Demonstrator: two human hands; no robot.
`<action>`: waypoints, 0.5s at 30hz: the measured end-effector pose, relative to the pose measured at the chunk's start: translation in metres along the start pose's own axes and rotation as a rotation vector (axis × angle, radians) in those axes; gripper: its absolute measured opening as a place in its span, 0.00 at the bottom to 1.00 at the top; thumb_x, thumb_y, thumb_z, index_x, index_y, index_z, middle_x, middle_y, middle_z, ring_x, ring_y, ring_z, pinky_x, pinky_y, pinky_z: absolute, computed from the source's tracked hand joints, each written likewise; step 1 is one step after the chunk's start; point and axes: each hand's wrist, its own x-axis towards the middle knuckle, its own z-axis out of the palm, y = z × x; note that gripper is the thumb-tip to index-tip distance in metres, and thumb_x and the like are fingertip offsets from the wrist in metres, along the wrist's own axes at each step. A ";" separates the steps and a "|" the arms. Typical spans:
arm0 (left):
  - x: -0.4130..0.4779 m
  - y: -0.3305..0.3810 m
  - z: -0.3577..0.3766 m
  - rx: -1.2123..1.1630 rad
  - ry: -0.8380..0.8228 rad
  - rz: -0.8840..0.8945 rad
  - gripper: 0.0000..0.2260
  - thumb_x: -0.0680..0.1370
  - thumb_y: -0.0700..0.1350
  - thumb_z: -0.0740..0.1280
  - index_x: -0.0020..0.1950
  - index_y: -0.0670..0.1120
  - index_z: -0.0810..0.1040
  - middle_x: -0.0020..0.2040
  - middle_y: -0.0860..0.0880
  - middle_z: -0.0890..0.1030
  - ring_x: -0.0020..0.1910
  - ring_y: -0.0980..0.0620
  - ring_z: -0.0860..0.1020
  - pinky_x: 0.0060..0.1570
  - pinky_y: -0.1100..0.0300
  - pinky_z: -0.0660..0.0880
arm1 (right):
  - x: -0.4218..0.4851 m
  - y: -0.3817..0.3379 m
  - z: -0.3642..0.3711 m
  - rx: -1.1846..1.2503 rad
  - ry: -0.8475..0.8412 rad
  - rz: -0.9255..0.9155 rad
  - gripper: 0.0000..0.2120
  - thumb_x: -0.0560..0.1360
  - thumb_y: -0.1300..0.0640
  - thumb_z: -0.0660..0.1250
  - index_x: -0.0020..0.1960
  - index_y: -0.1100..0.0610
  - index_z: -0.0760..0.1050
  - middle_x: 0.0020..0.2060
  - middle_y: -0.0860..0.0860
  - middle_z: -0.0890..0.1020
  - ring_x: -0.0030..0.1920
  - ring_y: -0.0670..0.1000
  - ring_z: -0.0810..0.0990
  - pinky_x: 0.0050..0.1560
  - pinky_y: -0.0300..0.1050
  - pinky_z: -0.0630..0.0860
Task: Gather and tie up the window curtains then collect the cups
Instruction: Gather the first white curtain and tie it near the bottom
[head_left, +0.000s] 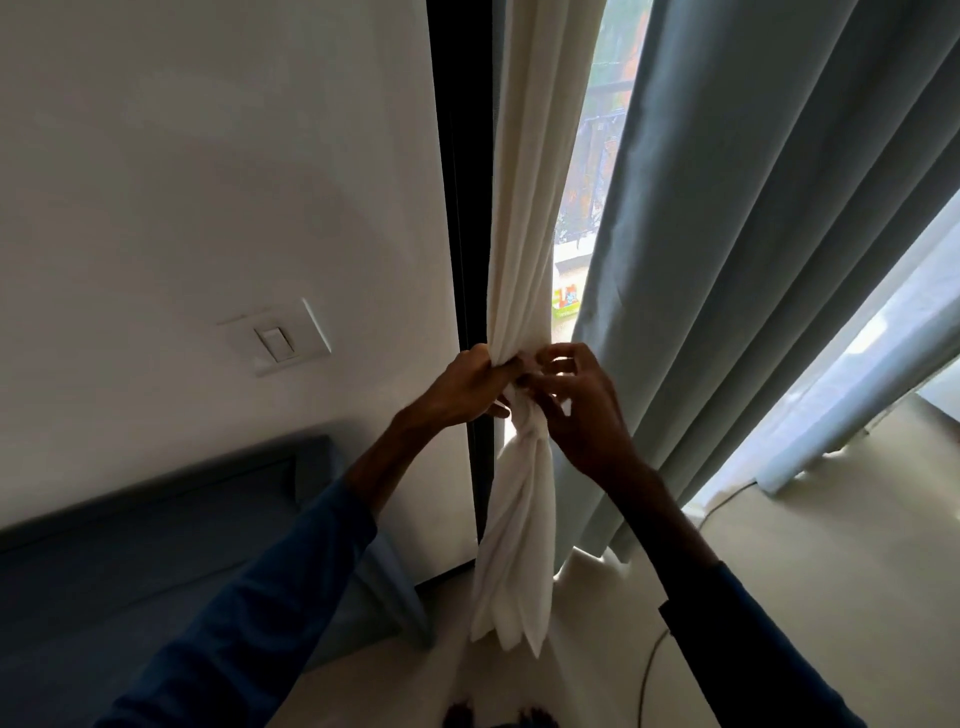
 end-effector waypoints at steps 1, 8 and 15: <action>0.000 0.000 -0.001 0.016 0.013 0.006 0.21 0.82 0.51 0.64 0.67 0.38 0.71 0.56 0.38 0.81 0.50 0.42 0.84 0.46 0.46 0.83 | -0.001 -0.001 0.000 -0.060 -0.032 -0.008 0.11 0.77 0.58 0.69 0.57 0.51 0.85 0.59 0.53 0.76 0.49 0.44 0.77 0.47 0.33 0.77; -0.004 0.006 0.002 0.237 0.116 -0.018 0.21 0.81 0.55 0.63 0.61 0.37 0.74 0.48 0.42 0.82 0.40 0.47 0.83 0.44 0.54 0.83 | -0.004 0.003 -0.002 -0.209 -0.245 0.167 0.14 0.77 0.59 0.71 0.59 0.46 0.83 0.51 0.50 0.76 0.46 0.50 0.79 0.45 0.52 0.80; -0.010 0.013 0.022 0.362 0.127 0.045 0.21 0.81 0.59 0.62 0.53 0.40 0.77 0.42 0.44 0.81 0.38 0.47 0.82 0.44 0.51 0.83 | 0.011 0.001 -0.018 -0.298 -0.583 0.315 0.19 0.70 0.62 0.71 0.59 0.50 0.79 0.58 0.49 0.81 0.56 0.54 0.81 0.57 0.52 0.78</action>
